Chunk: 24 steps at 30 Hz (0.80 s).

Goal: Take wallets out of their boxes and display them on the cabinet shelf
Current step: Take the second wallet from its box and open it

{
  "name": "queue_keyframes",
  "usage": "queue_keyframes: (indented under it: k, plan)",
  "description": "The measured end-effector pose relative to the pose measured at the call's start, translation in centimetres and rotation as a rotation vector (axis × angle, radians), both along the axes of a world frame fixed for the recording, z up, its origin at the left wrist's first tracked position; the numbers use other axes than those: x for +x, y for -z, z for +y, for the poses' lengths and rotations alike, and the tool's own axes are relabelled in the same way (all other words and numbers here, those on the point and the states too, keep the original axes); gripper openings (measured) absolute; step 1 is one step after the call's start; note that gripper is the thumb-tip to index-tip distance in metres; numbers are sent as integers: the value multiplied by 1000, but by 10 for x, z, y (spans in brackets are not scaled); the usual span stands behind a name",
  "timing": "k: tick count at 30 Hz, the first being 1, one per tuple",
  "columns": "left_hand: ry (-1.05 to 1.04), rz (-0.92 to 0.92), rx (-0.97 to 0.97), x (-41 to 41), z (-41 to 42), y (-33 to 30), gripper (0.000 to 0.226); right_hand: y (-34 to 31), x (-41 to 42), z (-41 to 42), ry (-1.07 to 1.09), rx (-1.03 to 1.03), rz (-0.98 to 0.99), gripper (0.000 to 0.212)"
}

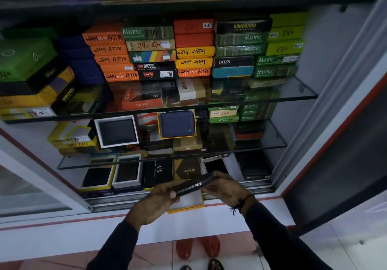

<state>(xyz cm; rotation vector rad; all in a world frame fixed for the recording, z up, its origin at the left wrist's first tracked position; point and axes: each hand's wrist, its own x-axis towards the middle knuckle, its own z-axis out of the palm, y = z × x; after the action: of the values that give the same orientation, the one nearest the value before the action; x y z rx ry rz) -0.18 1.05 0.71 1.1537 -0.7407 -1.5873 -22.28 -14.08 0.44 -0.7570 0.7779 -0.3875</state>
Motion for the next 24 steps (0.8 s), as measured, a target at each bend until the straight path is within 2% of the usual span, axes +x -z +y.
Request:
queue_keyframes:
  k: [2, 3, 6, 9, 12, 15, 18, 19, 21, 24]
  plan:
    - [-109, -29, 34, 6, 2, 11, 87, -5, -8, -9, 84, 8, -2, 52]
    - [-153, -69, 54, 7, 3, 14, 86, -10, -13, -13, 106, -33, 22, 57]
    - [-251, -196, 108, -2, 2, 22, 63, -31, -17, -8, 82, -249, 99, 53]
    - [-390, -205, 84, -29, -8, 18, 40, -41, 2, 20, 103, -403, 112, 42]
    - [-441, -243, 46, -52, -13, 17, 38, -28, 21, 50, 81, -618, 210, 42]
    - [-446, -277, 23, -55, -11, 23, 52, -17, 18, 56, 95, -713, 269, 42]
    - [-415, -243, 36, -57, -7, 27, 31, -19, 4, 46, 87, -741, 350, 43]
    - [-399, -230, 51, -54, -6, 27, 30, -22, -1, 40, 94, -744, 360, 43]
    - [-359, -238, 78, -45, -3, 30, 41, -27, -15, 22, 100, -708, 344, 41]
    - [-308, -237, 97, -30, 3, 28, 72, -37, -33, -7, 148, -550, 300, 48]
